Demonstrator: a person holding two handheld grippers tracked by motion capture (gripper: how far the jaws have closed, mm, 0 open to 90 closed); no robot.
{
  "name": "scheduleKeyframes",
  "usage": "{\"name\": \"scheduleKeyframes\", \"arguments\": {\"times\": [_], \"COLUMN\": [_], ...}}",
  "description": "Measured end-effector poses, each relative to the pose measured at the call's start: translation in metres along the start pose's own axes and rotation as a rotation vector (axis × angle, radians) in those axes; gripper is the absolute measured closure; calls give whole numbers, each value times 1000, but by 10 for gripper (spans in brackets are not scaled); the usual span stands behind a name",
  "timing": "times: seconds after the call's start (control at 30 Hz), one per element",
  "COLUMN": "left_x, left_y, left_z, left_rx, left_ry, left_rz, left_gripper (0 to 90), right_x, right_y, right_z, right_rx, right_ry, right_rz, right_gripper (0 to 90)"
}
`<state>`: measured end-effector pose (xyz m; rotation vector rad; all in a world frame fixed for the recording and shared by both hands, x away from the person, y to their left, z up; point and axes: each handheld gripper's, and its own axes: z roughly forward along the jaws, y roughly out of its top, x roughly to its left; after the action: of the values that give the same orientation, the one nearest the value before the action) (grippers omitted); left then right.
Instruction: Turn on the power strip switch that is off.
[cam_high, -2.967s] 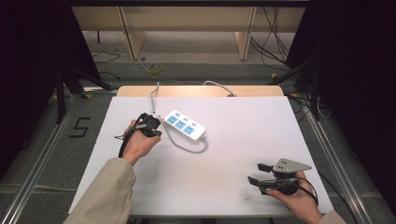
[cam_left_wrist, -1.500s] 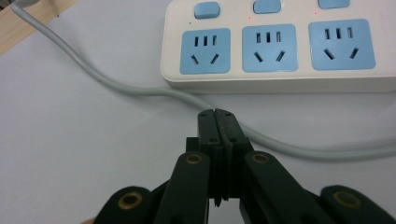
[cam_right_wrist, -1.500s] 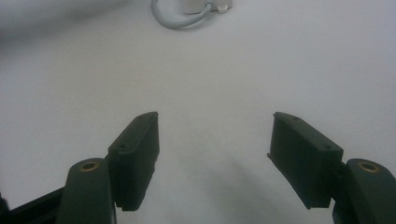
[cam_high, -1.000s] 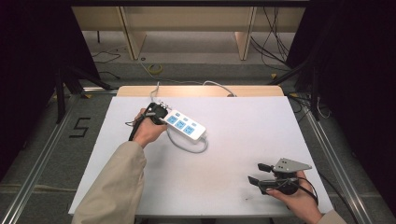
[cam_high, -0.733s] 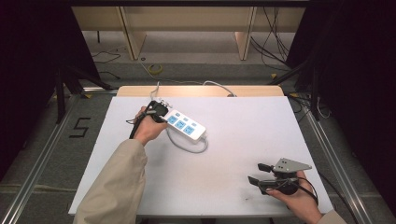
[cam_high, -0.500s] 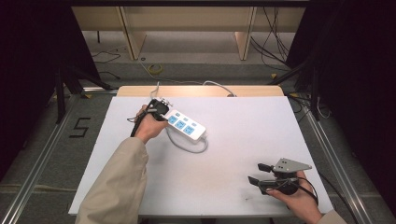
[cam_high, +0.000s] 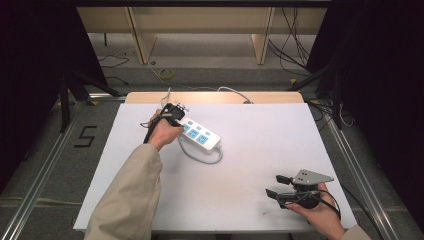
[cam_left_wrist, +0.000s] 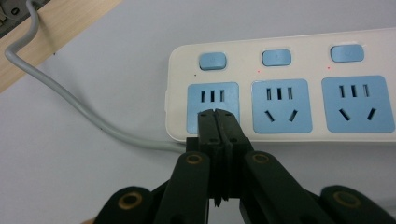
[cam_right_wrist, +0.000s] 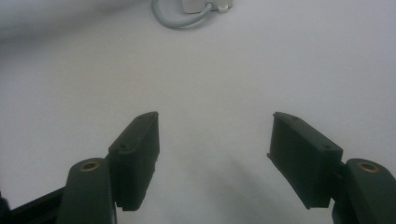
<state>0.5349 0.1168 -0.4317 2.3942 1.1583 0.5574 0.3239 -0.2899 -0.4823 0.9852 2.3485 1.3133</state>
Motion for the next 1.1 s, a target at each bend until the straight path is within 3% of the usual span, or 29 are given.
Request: {"name": "scheduleKeyframes", "arguments": {"times": [1.1], "left_x": [4], "left_y": [20], "left_z": [10], "left_rx": [20], "left_ry": [18], "left_rz": [18], "left_gripper": [898], "right_x": [-1], "right_y": [0], "right_z": [-1], "right_rx": [-2], "right_ry": [1], "right_rz": [7], "right_gripper": [337]}}
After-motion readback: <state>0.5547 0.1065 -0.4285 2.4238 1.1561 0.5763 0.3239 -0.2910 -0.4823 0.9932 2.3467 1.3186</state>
